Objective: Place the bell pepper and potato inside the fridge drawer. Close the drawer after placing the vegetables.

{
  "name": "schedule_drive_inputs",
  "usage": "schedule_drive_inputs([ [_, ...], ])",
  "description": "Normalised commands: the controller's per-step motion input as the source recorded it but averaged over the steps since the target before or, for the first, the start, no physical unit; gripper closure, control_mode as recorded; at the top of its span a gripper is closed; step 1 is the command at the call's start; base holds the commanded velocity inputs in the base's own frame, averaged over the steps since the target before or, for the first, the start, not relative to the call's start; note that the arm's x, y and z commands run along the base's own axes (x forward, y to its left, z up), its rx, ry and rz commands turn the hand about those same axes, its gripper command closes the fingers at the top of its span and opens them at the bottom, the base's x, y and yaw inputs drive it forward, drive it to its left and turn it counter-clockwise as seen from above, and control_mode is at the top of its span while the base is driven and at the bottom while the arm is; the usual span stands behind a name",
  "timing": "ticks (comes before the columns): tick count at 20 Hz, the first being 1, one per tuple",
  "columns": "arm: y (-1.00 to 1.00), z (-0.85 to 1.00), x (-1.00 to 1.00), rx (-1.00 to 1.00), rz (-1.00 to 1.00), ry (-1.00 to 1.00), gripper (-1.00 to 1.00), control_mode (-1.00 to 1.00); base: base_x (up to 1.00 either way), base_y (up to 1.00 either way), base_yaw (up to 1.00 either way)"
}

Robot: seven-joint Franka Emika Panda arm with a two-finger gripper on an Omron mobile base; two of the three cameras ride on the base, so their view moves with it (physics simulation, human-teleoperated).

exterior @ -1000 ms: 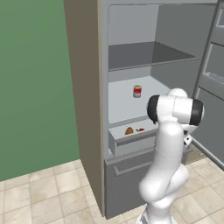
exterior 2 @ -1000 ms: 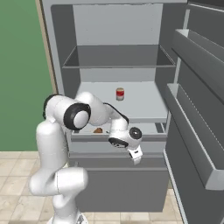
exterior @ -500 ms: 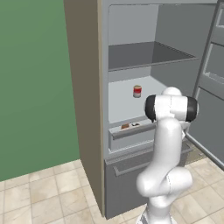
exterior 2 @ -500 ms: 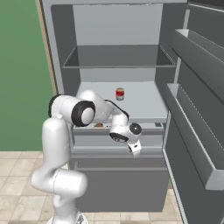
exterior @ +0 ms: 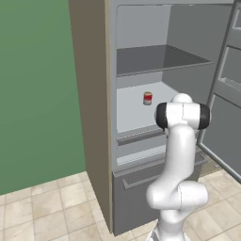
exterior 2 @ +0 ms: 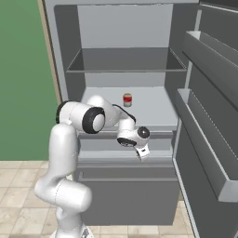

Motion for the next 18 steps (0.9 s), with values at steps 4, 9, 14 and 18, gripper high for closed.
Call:
schedule_drive_inputs([
  [4, 0.01, 0.0, 0.27, 0.01, -0.01, 0.0, -1.0, -1.0, 0.0, 0.0, 0.0],
  [9, 0.02, 0.0, 0.1, 0.01, -0.02, 0.0, -1.0, -1.0, 0.0, 0.0, 0.0],
  [14, -0.03, 0.0, -0.29, 0.03, -0.03, 0.0, -1.0, -1.0, 0.0, 0.0, 0.0],
  [18, -0.22, 0.05, -0.85, 0.03, -0.05, 0.0, -1.0, -1.0, 0.0, 0.0, 0.0],
])
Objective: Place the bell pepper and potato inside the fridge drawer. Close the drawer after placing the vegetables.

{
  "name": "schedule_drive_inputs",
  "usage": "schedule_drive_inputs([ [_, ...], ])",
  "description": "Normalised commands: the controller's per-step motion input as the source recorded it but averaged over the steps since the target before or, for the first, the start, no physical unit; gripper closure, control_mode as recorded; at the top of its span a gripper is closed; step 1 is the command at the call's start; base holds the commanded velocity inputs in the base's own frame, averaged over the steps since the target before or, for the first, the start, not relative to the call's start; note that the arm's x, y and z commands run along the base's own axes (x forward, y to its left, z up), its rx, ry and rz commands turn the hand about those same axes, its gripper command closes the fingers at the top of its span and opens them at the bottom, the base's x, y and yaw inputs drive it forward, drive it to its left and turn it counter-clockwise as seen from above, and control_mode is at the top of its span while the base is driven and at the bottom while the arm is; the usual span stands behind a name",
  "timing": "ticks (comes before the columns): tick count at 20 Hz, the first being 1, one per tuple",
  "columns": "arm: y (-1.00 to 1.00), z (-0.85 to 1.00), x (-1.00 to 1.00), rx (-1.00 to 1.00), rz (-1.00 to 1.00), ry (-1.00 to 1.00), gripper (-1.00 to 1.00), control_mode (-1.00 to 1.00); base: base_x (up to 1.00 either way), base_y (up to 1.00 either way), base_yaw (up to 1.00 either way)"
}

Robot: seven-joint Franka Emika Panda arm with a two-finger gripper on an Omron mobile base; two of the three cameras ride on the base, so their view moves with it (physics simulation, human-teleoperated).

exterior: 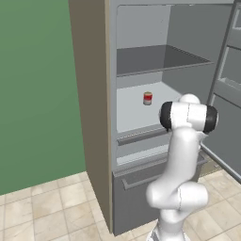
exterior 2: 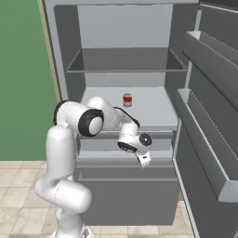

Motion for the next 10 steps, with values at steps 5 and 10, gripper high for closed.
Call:
schedule_drive_inputs([
  [5, -0.02, 0.29, -0.83, 0.0, -0.04, -0.02, -1.0, -1.0, 0.0, 0.0, 0.0],
  [10, 0.0, 0.52, -0.75, 0.0, -0.04, -0.05, -1.0, -1.0, 0.0, 0.0, 0.0],
])
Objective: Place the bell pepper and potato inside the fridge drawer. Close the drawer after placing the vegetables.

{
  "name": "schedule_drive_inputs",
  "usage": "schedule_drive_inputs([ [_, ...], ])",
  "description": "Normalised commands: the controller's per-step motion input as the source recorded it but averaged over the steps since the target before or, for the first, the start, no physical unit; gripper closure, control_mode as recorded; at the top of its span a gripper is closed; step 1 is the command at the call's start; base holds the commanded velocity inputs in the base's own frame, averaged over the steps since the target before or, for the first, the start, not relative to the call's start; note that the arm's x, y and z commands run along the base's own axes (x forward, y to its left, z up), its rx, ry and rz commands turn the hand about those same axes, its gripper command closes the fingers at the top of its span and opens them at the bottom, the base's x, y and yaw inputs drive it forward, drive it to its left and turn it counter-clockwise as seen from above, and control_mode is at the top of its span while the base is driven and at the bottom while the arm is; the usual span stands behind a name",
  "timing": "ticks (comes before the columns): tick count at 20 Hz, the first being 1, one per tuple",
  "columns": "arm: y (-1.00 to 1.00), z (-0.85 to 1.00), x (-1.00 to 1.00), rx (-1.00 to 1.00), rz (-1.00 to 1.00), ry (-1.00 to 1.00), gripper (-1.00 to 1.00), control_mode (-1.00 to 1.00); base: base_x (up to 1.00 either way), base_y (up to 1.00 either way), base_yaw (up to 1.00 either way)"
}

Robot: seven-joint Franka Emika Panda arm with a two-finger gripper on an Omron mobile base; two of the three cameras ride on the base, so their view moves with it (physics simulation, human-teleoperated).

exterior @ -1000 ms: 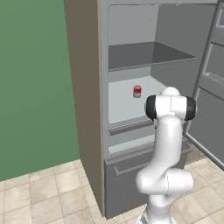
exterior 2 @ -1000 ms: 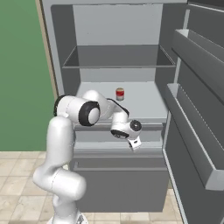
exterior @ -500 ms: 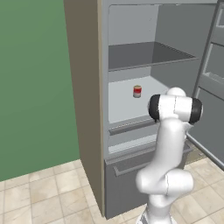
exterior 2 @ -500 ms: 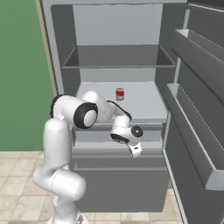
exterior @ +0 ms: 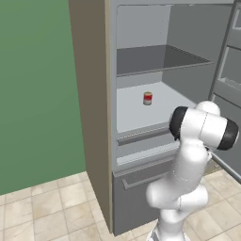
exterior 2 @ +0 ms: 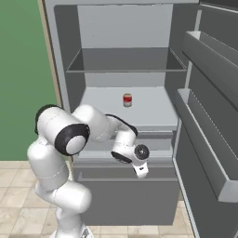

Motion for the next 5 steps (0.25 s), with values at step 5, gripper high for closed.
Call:
schedule_drive_inputs([
  [5, 0.0, 0.79, -0.63, 0.0, 0.0, -0.04, -1.0, -1.0, 0.0, 0.0, 0.0],
])
